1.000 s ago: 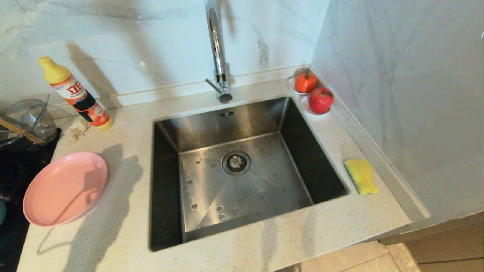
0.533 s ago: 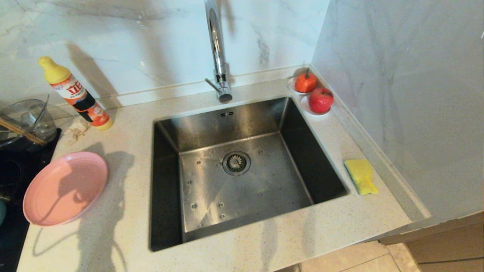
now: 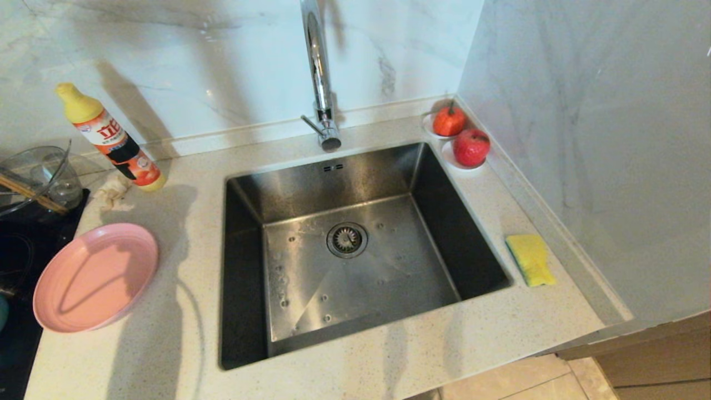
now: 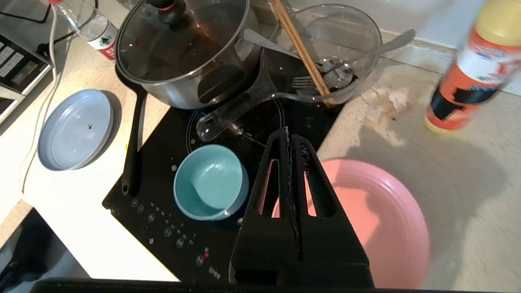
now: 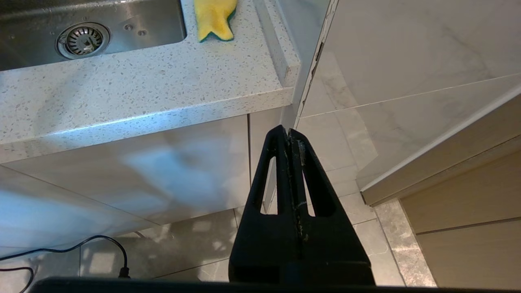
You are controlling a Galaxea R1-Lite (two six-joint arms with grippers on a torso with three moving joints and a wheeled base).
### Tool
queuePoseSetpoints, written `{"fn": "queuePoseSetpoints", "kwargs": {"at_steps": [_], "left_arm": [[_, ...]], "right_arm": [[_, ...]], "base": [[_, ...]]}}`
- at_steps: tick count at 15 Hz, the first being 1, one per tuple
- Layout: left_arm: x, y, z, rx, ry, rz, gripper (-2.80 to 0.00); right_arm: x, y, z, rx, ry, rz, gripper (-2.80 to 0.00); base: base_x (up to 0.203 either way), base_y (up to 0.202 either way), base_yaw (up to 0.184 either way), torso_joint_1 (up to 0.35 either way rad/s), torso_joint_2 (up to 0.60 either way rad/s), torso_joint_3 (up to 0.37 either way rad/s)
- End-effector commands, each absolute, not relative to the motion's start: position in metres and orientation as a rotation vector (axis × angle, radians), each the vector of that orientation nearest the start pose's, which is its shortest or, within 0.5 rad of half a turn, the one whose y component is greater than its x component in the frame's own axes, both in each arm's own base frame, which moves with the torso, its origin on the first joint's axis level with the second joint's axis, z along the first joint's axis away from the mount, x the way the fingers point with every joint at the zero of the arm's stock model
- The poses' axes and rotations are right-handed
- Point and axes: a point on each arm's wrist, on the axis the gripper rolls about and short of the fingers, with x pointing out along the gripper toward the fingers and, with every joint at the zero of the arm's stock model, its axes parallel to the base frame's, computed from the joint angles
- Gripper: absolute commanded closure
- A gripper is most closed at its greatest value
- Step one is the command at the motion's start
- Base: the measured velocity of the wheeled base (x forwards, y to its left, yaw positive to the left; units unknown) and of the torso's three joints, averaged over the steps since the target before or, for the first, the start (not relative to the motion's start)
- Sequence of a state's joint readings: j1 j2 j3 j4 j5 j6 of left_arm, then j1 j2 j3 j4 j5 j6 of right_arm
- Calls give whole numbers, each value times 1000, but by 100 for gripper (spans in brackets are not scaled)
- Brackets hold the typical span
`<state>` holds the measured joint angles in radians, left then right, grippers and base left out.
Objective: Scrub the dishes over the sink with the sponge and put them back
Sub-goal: Place the bowl on the plate
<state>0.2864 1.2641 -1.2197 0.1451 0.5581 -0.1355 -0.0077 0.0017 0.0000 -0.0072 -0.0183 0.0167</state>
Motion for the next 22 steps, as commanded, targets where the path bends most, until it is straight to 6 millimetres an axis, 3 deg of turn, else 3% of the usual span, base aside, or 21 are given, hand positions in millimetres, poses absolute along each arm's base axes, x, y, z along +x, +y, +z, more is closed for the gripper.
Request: {"fn": "queuePoseSetpoints", "kwargs": {"at_steps": [1, 6, 12, 17, 22], "left_arm": [[203, 79, 321, -89, 214, 888, 0], [236, 129, 311, -108, 263, 977, 0], [221, 184, 302, -135, 331, 1006, 0], [203, 197, 288, -208, 441, 912, 0], [187, 213, 262, -285, 570, 812, 0]], "right_arm": [[-23, 0, 76, 17, -5, -26, 0], [-23, 0, 76, 17, -5, -26, 0], [-23, 0, 76, 17, -5, -26, 0], [-23, 0, 76, 17, -5, -26, 0], [-23, 0, 76, 17, -5, -26, 0]], "base": [[0, 0, 0, 0, 0, 0], [0, 0, 0, 0, 0, 0], [0, 0, 0, 0, 0, 0], [0, 0, 0, 0, 0, 0], [0, 0, 0, 0, 0, 0]]}}
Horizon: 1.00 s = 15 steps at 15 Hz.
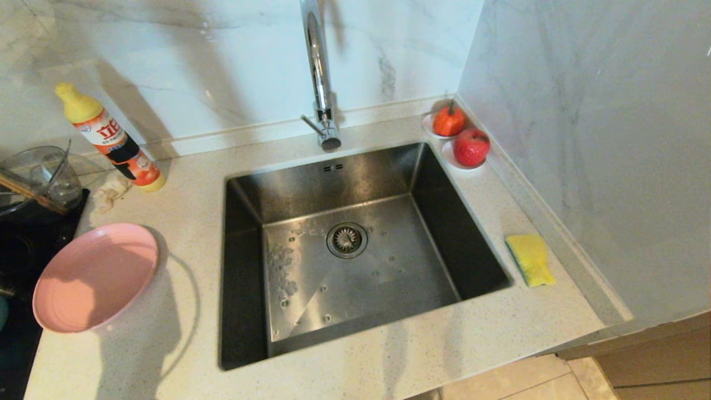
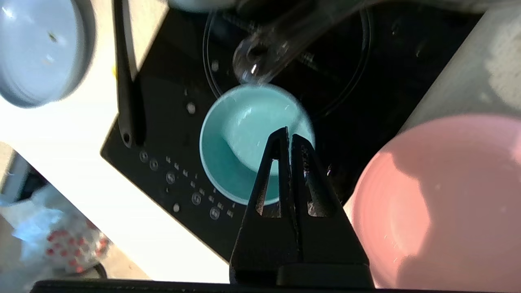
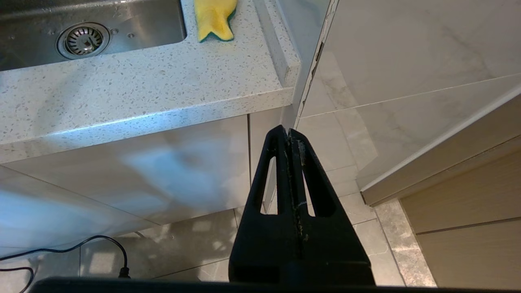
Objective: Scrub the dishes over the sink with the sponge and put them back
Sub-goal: Place the bowl on the plate
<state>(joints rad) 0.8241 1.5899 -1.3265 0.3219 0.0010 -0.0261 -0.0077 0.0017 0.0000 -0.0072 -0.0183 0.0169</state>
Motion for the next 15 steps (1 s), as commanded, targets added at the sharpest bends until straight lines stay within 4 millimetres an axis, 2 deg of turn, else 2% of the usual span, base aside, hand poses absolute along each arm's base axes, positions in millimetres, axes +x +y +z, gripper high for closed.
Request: {"fn": "queuePoseSetpoints", "kwargs": {"at_steps": [1, 3, 4, 10, 13, 15], "left_arm": [[185, 216, 253, -292, 600, 797, 0], [180, 220, 242, -311, 636, 762, 0], [181, 222, 236, -323, 652, 750, -280], [182, 221, 211, -385, 720, 691, -280], [187, 227, 195, -424, 764, 663, -280], [191, 231, 191, -443, 758, 642, -280]], "right_arm": [[-23, 0, 76, 17, -5, -26, 0], [-23, 0, 76, 17, -5, -26, 0], [-23, 0, 76, 17, -5, -26, 0], [-23, 0, 76, 17, -5, -26, 0], [-23, 0, 76, 17, -5, -26, 0], [-23, 0, 76, 17, -5, -26, 0]], "base": [[0, 0, 0, 0, 0, 0], [0, 0, 0, 0, 0, 0], [0, 0, 0, 0, 0, 0], [0, 0, 0, 0, 0, 0], [0, 0, 0, 0, 0, 0], [0, 0, 0, 0, 0, 0]]}}
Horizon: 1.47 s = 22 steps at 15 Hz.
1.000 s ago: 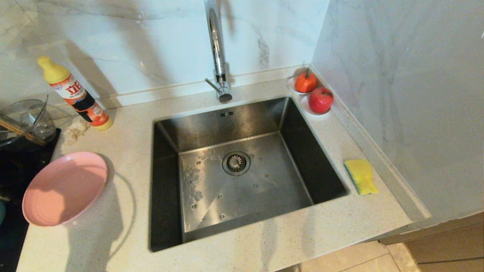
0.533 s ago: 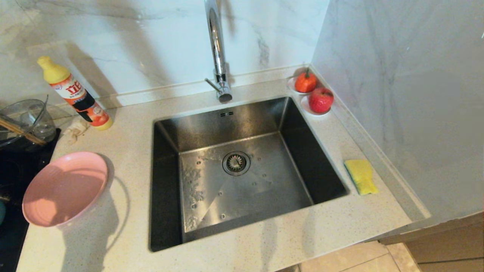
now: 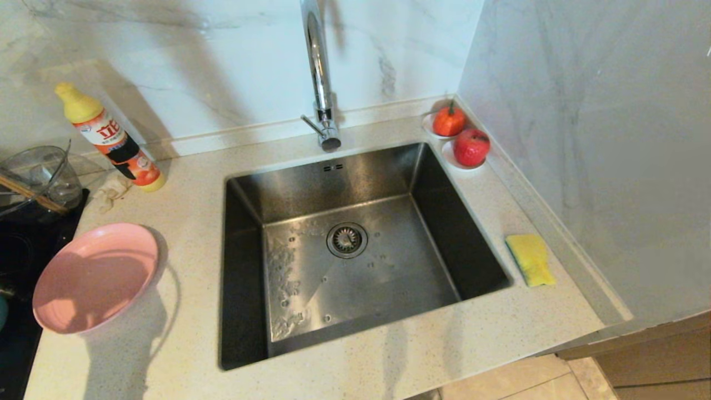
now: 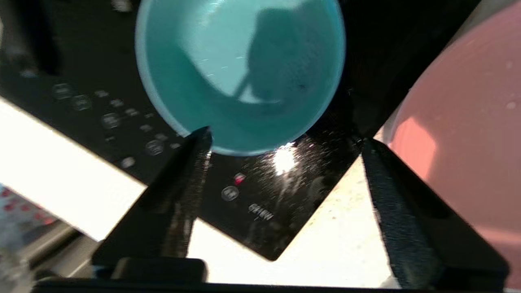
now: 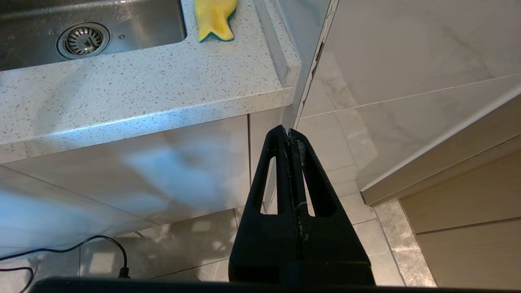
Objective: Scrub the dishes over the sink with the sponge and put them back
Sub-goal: Place the bowl on the plate
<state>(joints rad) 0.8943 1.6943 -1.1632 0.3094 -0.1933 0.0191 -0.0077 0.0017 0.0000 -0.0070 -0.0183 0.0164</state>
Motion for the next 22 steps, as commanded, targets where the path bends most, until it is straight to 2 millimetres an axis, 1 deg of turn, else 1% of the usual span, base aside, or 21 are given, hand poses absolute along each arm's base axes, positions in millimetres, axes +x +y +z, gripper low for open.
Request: {"fn": "queuePoseSetpoints", "kwargs": {"at_steps": [1, 4, 6, 8, 10, 12, 16, 22], "left_arm": [[192, 233, 191, -447, 750, 630, -280], [196, 235, 195, -457, 721, 580, -280], [200, 238, 194, -473, 707, 534, -280], [204, 245, 194, -476, 696, 510, -280], [207, 251, 201, -486, 646, 449, -280], [211, 257, 202, -483, 636, 435, -280], [216, 266, 185, -518, 680, 432, -280], [217, 267, 176, -518, 724, 416, -280]], "right_arm": [[-23, 0, 76, 17, -5, -26, 0], [-23, 0, 76, 17, -5, -26, 0], [-23, 0, 76, 17, -5, -26, 0], [-23, 0, 76, 17, -5, -26, 0], [-23, 0, 76, 17, -5, -26, 0], [-23, 0, 76, 17, -5, -26, 0], [-23, 0, 76, 17, -5, -26, 0], [-23, 0, 76, 17, -5, -26, 0]], "base": [[0, 0, 0, 0, 0, 0], [0, 0, 0, 0, 0, 0], [0, 0, 0, 0, 0, 0], [0, 0, 0, 0, 0, 0], [0, 0, 0, 0, 0, 0], [0, 0, 0, 0, 0, 0], [0, 0, 0, 0, 0, 0], [0, 0, 0, 0, 0, 0]]}}
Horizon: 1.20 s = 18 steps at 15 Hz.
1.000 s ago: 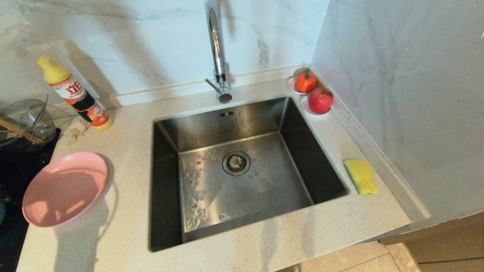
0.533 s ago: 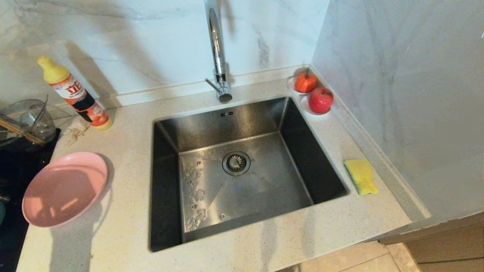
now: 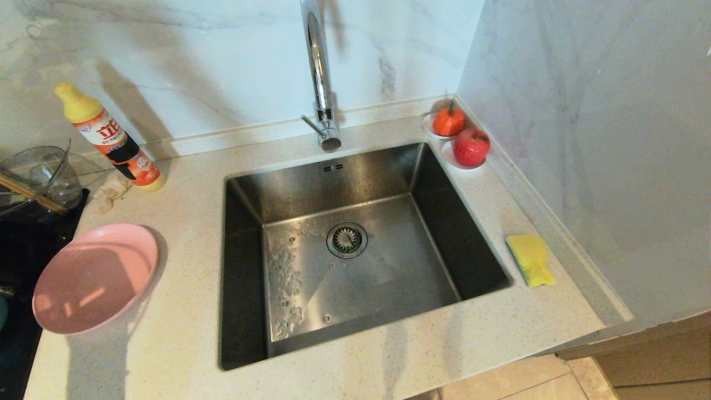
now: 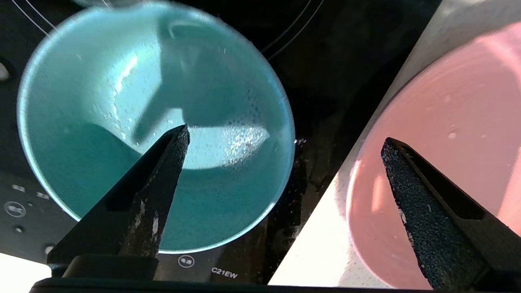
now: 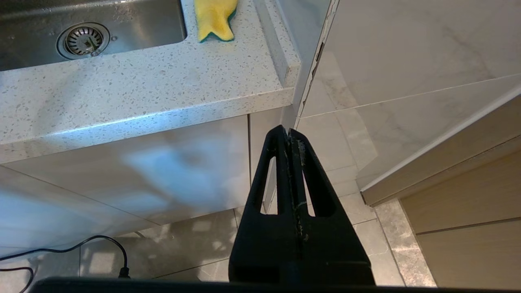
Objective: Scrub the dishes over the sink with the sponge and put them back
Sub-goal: Place the bowl on the plate
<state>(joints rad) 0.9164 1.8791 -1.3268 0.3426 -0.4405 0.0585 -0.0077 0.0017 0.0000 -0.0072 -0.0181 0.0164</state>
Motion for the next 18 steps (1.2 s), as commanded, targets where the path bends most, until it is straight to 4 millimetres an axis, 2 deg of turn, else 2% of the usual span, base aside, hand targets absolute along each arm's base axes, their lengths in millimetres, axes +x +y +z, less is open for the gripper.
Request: {"fn": "queuePoseSetpoints", "kwargs": {"at_steps": [1, 4, 11, 12, 18], "left_arm": [[218, 268, 173, -514, 735, 410, -280], [220, 270, 165, -518, 757, 404, -280], [219, 270, 162, -525, 769, 406, -280], [219, 271, 160, -528, 772, 405, 0], [220, 272, 160, -527, 770, 406, 0]], "right_arm": [[-23, 0, 76, 17, -5, -26, 0], [-23, 0, 76, 17, -5, -26, 0], [-23, 0, 76, 17, -5, -26, 0], [-23, 0, 76, 17, -5, -26, 0], [-23, 0, 76, 17, -5, -26, 0]], "base": [[0, 0, 0, 0, 0, 0], [0, 0, 0, 0, 0, 0], [0, 0, 0, 0, 0, 0], [0, 0, 0, 0, 0, 0], [0, 0, 0, 0, 0, 0]]}}
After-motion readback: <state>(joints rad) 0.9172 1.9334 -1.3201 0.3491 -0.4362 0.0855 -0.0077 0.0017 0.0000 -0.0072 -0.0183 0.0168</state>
